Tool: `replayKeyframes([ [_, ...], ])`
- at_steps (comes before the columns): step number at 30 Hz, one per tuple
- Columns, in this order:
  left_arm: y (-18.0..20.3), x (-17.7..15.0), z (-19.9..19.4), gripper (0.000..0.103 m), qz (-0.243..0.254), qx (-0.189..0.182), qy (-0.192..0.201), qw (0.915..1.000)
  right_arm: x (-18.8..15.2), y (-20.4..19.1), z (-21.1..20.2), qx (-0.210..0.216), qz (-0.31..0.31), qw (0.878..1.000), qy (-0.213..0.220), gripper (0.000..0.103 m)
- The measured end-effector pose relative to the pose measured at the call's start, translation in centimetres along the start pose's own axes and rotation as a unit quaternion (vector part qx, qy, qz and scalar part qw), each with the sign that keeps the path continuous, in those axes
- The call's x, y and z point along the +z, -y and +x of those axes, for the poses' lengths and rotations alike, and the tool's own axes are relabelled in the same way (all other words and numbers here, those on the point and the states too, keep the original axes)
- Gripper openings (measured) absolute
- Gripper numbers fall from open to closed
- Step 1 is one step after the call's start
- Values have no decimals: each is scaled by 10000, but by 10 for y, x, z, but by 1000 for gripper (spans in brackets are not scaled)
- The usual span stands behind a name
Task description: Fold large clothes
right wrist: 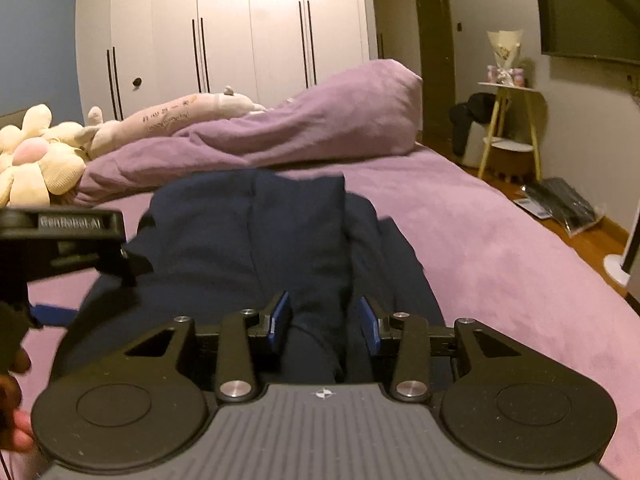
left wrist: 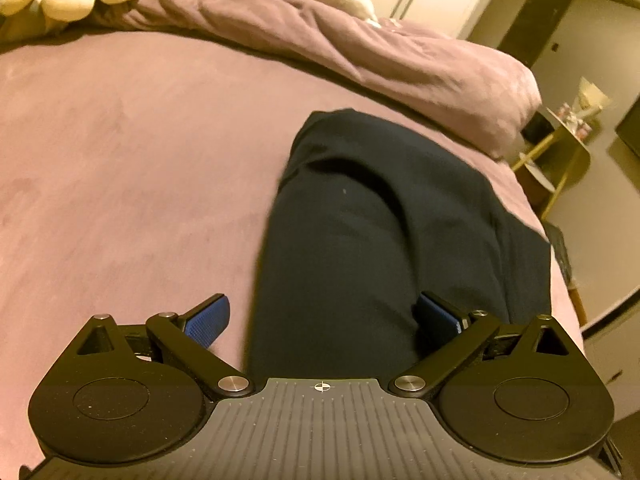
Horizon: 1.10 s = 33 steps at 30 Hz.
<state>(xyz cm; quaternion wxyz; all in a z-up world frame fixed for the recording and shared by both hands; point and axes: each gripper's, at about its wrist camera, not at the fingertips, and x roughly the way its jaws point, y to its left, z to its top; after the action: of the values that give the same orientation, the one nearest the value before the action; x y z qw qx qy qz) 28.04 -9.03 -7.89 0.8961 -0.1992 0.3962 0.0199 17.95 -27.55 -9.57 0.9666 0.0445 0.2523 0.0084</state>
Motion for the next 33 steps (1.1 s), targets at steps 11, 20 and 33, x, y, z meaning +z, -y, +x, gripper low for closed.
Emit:
replayKeyframes([
  [11, -66, 22, -12, 102, -412, -1216, -648, 9896, 48, 63, 0, 706, 951, 9911, -611, 85],
  [20, -80, 33, 41, 102, -764, -2122, -1280, 9658, 25, 147, 92, 1587, 3099, 9138, -2091, 84],
  [33, -60, 43, 54, 76, -675, -2213, -1152, 9660, 23, 135, 111, 2380, 2974, 9025, -2010, 44],
])
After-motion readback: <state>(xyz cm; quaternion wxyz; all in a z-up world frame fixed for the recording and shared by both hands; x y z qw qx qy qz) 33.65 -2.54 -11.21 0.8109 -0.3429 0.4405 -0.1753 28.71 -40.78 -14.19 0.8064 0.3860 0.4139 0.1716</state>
